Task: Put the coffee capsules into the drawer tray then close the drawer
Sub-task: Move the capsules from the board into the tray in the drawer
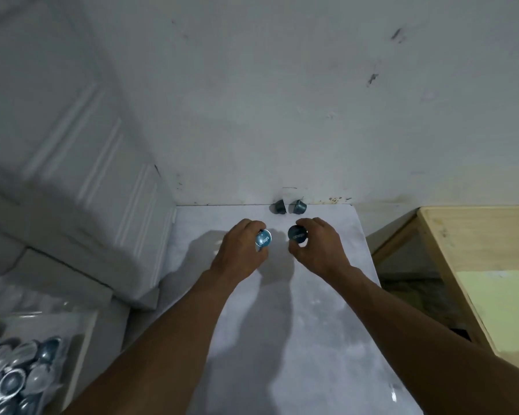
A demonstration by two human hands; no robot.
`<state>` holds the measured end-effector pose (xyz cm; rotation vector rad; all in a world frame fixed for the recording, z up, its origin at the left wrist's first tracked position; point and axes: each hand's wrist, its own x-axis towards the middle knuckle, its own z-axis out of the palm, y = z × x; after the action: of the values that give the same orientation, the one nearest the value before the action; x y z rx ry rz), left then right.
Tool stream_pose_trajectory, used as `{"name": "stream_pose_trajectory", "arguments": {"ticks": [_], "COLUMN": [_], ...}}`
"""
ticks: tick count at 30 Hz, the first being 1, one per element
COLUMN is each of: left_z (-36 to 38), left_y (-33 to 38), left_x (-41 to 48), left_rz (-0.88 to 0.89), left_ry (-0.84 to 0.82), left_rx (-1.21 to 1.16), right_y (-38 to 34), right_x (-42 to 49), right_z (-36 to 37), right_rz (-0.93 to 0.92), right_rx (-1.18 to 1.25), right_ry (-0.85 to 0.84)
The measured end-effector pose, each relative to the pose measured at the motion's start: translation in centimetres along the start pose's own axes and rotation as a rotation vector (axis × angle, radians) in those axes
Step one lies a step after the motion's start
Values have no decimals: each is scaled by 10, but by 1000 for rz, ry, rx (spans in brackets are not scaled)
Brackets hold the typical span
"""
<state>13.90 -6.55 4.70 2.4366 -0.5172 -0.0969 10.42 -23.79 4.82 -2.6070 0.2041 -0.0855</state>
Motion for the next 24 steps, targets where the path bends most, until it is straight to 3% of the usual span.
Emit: {"name": "stream_pose_trajectory", "arguments": {"ticks": [9, 24], "left_z": [-39, -133], "left_y": [37, 15], "left_x": [-114, -277], "left_rz": [-8, -171], "left_ry": [256, 457], "left_rx": [43, 194], "right_y": [-36, -161], "right_x": [-90, -194], "right_z": [-35, -21], "right_rz": [-246, -560], "right_rx": [0, 86], "right_ry": [72, 35]}}
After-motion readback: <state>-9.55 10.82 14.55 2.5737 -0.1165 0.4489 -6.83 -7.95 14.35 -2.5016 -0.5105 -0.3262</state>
